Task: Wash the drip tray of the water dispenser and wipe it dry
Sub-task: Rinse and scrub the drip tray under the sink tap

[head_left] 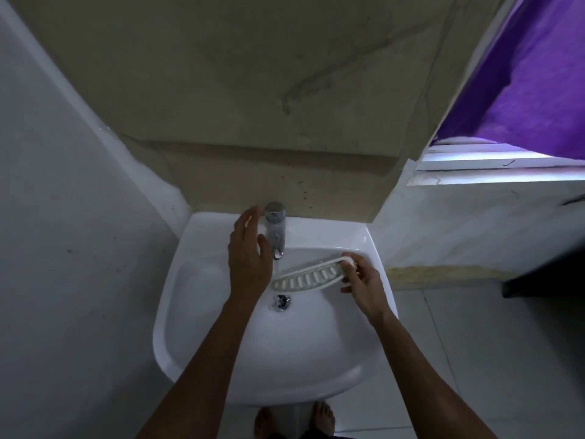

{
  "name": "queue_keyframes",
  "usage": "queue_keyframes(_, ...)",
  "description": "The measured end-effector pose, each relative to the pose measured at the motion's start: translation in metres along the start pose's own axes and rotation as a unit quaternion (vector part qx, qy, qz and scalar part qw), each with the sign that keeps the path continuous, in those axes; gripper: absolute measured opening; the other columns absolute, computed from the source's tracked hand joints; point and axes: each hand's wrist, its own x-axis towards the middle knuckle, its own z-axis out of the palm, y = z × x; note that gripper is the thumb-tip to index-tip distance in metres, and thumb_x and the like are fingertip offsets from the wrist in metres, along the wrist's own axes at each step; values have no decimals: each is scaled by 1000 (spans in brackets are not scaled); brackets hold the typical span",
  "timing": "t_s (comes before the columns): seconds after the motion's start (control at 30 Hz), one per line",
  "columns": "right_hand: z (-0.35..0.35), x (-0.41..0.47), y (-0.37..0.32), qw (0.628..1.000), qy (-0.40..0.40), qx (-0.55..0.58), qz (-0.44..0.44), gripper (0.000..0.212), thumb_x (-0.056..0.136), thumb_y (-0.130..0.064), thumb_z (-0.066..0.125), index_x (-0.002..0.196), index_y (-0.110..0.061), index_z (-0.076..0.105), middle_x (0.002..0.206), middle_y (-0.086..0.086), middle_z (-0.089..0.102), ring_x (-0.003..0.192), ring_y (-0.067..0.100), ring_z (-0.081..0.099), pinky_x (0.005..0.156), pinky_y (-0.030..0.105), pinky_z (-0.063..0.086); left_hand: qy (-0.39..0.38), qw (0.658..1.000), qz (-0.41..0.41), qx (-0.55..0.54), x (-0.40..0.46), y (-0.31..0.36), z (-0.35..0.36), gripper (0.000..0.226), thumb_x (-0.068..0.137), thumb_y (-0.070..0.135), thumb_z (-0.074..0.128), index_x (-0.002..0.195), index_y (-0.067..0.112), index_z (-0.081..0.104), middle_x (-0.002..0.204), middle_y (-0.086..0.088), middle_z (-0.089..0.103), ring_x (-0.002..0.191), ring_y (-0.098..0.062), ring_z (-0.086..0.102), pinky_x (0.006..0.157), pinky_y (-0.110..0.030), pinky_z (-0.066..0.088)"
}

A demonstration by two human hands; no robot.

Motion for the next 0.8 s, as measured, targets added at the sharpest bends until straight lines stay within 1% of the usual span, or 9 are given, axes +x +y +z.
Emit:
queue_keyframes(0.1, 1, 2, -1, 1000, 6, 14, 11, 26, 101, -20, 55, 123, -8, 63, 105, 22, 67, 85, 26, 62, 71, 47, 60, -34, 996, 23, 75, 0, 0, 0, 56, 91, 5, 45, 147, 14, 42, 143, -5, 51, 122, -25, 50, 97, -28, 33)
queue_keyframes(0.27, -1, 5, 4, 999, 11, 35, 23, 22, 101, -22, 56, 116, -10, 66, 98, 20, 68, 80, 22, 62, 65, 40, 60, -36, 986, 53, 151, -1, -4, -10, 58, 79, 0, 47, 134, 14, 54, 129, -5, 61, 106, -29, 55, 84, -37, 43)
queue_keyframes(0.33, -2, 6, 7, 998, 13, 46, 31, 20, 100, -24, 57, 112, -12, 68, 96, 20, 68, 77, 21, 62, 63, 37, 60, -52, 984, 53, 163, -7, -8, -14, 56, 78, 1, 44, 130, 16, 56, 131, -3, 60, 107, -29, 55, 84, -37, 43)
queue_keyframes(0.5, -2, 7, 9, 997, 16, 66, 40, 18, 99, -27, 58, 104, -17, 71, 88, 12, 69, 74, 21, 60, 59, 33, 58, -73, 990, 55, 107, -27, -19, -12, 62, 82, 4, 41, 142, 21, 45, 141, 1, 50, 112, -21, 52, 91, -32, 42)
queue_keyframes(0.57, -2, 8, 7, 997, 14, 66, 38, 17, 99, -27, 58, 103, -18, 71, 87, 11, 68, 73, 21, 60, 59, 33, 58, -59, 998, 8, 38, -33, -23, -7, 60, 87, 1, 46, 143, 19, 41, 141, -1, 47, 109, -20, 57, 91, -33, 46)
queue_keyframes(0.63, -3, 8, 4, 997, 10, 63, 32, 17, 99, -27, 58, 104, -19, 72, 88, 12, 69, 73, 19, 61, 60, 34, 58, -10, 997, -67, -28, -40, -26, -4, 56, 88, -1, 49, 141, 16, 41, 132, -2, 49, 97, -17, 60, 84, -31, 49)
queue_keyframes(0.7, -5, 6, 0, 998, 6, 53, 22, 17, 98, -28, 59, 107, -20, 72, 91, 12, 70, 74, 18, 63, 61, 35, 58, 3, 988, -149, -31, -47, -35, -3, 45, 90, 2, 50, 133, 14, 48, 121, -5, 55, 94, -21, 62, 81, -32, 49)
queue_keyframes(0.77, -7, 5, -4, 999, -8, 45, 12, 17, 98, -31, 60, 110, -25, 71, 92, 6, 71, 78, 14, 65, 62, 33, 59, -89, 962, -258, -14, -50, -46, -1, 29, 96, 15, 51, 124, 12, 54, 116, -11, 62, 100, -30, 64, 86, -33, 48)
queue_keyframes(0.8, -8, 4, -7, 999, -24, 42, 6, 17, 98, -32, 60, 111, -28, 70, 92, 1, 71, 79, 11, 66, 63, 31, 59, -155, 934, -322, -27, -50, -48, -1, 29, 98, 26, 51, 122, 10, 56, 116, -13, 65, 101, -32, 66, 88, -33, 49)
